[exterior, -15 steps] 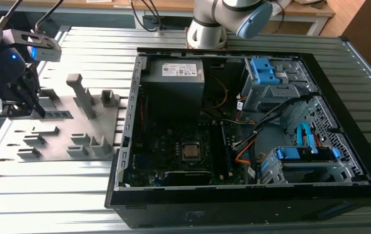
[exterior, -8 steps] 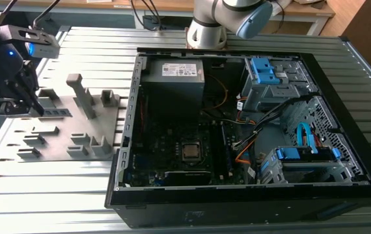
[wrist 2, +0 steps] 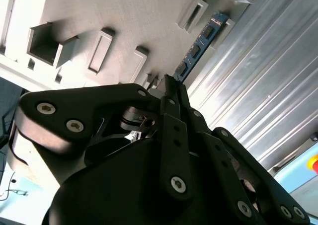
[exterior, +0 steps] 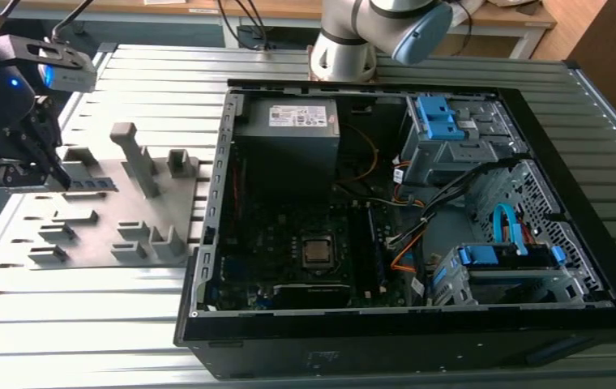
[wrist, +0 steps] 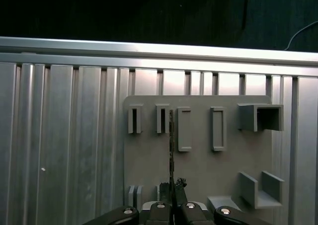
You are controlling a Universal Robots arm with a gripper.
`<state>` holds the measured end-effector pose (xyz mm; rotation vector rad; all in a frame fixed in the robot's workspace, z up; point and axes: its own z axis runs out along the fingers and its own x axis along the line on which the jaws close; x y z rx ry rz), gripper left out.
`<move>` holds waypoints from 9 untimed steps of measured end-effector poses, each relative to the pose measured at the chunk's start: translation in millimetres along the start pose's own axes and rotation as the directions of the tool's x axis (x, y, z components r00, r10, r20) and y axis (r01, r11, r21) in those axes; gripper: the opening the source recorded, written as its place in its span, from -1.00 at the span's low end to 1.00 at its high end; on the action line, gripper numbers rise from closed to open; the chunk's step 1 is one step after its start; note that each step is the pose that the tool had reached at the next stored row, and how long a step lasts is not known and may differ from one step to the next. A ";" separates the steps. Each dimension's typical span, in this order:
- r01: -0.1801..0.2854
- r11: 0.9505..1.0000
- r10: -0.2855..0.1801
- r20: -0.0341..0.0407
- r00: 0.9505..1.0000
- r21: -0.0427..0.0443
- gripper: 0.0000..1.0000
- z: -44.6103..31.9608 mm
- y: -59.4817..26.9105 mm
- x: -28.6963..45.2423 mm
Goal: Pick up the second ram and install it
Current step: 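Pick up the second ram and move it above second insertion slot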
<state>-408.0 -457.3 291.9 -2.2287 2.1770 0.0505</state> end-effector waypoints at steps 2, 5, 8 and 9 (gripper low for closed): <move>0.000 1.000 0.000 0.000 1.000 0.000 -0.73 -1.5 0.0 -0.1; 0.000 1.000 0.000 0.000 1.000 0.000 -0.73 -3.9 0.0 -0.2; 0.000 1.000 0.000 0.000 1.000 0.000 -0.73 -6.0 0.0 -0.3; 0.000 1.000 0.000 0.000 1.000 0.000 -0.73 -6.9 0.0 -0.3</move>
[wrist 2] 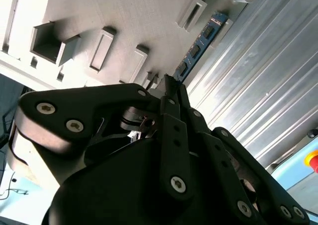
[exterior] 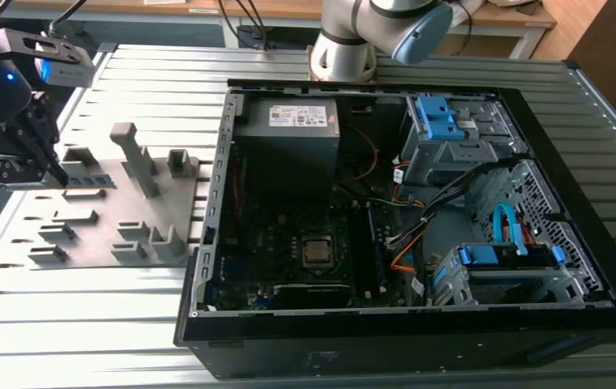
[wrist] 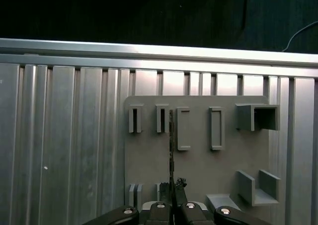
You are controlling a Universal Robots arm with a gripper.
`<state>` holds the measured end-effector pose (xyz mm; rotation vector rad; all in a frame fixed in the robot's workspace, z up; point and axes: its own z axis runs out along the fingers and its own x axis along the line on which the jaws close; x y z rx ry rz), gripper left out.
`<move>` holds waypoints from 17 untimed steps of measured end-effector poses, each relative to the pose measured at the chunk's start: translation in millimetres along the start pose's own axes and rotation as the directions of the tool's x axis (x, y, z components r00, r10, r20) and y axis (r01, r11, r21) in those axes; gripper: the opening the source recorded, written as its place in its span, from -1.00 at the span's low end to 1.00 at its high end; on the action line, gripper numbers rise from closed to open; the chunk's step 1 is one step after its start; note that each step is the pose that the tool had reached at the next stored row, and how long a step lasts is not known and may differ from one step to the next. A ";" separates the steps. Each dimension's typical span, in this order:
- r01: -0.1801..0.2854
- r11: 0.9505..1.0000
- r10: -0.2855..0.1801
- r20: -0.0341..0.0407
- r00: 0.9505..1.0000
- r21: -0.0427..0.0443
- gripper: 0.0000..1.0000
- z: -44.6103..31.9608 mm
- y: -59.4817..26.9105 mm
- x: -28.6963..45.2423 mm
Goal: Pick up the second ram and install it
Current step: 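Pick up the second ram and move it above second insertion slot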
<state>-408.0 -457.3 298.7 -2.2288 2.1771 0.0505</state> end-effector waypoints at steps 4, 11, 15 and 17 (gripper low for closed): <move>0.000 1.000 0.000 0.000 1.000 0.000 -0.73 -3.4 0.0 -0.1; 0.000 1.000 0.000 0.000 1.000 0.000 -0.73 -9.1 0.1 -0.4; 0.000 1.000 0.000 0.000 1.000 0.000 -0.73 -11.2 0.0 -0.4; 0.000 1.000 0.000 0.000 1.000 0.000 -0.73 -12.1 0.0 -0.5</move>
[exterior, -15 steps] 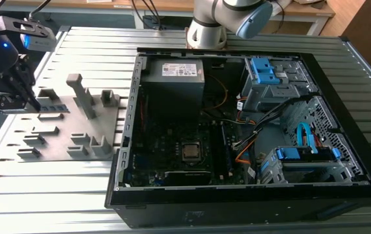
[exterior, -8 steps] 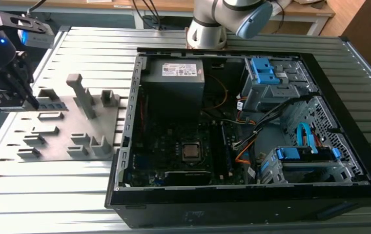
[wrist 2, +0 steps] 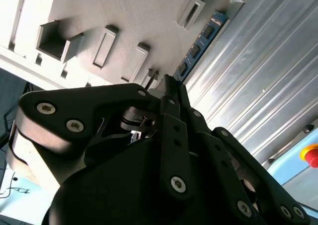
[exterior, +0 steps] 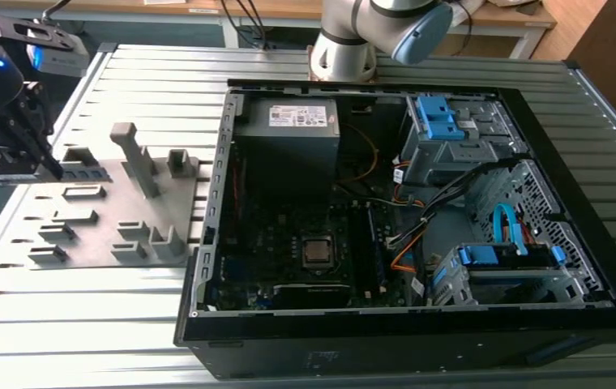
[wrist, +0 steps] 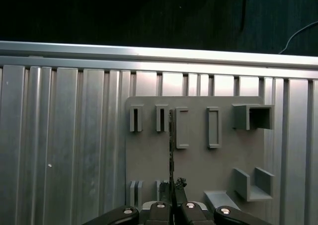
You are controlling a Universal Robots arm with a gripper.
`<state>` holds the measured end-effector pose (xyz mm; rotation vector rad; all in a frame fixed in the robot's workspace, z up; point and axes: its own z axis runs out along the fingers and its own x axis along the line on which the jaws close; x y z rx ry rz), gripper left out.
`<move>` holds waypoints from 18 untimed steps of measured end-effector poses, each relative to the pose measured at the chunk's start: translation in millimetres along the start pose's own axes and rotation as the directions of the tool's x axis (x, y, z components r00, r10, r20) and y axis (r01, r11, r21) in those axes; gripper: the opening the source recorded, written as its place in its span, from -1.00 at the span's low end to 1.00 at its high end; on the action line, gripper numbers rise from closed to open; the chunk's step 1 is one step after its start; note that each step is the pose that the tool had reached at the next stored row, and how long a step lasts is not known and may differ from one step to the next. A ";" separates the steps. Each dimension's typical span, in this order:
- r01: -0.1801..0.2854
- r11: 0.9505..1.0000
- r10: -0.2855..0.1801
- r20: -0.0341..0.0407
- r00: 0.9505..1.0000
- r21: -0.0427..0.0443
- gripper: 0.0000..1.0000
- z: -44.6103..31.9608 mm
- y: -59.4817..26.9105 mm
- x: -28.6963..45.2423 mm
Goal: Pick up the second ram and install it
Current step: 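Pick up the second ram and move it above second insertion slot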
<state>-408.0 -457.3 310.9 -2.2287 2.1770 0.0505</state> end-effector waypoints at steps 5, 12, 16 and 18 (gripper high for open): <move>0.000 1.000 0.000 0.000 1.000 0.000 -0.73 -2.9 0.0 -0.1; 0.000 1.000 0.000 0.000 1.000 0.000 -0.73 -6.5 0.0 -0.3; 0.000 1.000 0.000 0.000 1.000 0.000 -0.73 -8.8 0.0 -0.3; 0.000 1.000 0.000 0.000 1.000 0.000 -0.73 -10.1 0.0 -0.4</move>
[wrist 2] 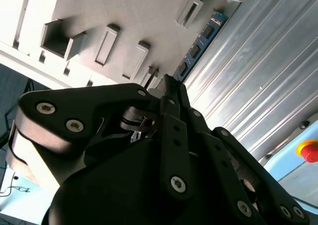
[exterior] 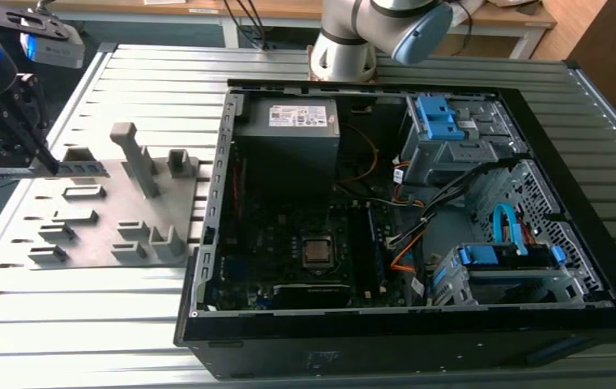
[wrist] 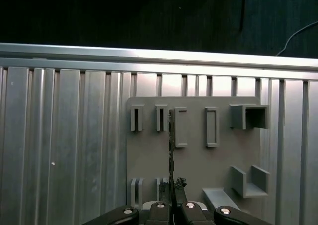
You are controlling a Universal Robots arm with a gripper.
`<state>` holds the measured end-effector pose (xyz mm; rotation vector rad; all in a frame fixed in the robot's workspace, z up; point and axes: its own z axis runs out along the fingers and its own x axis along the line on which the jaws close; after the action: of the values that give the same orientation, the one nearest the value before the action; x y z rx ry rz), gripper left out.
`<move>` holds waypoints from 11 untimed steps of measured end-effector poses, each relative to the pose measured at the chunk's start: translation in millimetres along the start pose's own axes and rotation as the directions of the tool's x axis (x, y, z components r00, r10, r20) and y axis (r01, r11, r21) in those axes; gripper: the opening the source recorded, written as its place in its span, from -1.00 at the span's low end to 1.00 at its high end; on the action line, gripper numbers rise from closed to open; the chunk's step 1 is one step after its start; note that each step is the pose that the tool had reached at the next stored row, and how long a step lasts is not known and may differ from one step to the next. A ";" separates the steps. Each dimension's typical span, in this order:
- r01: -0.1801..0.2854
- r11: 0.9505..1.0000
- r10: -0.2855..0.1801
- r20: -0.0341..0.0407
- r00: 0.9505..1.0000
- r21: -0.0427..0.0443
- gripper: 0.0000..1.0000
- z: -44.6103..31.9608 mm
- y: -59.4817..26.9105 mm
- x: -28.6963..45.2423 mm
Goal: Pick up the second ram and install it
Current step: 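Pick up the second ram and move it above second insertion slot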
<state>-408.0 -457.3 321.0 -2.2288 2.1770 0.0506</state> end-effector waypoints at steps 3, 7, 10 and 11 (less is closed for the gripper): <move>0.000 1.000 0.000 0.000 1.000 0.000 -0.73 -1.8 0.0 -0.1; 0.000 1.000 0.000 0.000 1.000 0.000 -0.73 -4.1 0.1 -0.2; 0.000 1.000 0.000 0.000 1.000 0.000 -0.73 -5.7 0.1 -0.2; 0.000 1.000 0.000 0.000 1.000 0.000 -0.73 -6.3 0.1 -0.3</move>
<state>-408.0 -457.3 327.3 -2.2287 2.1770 0.0505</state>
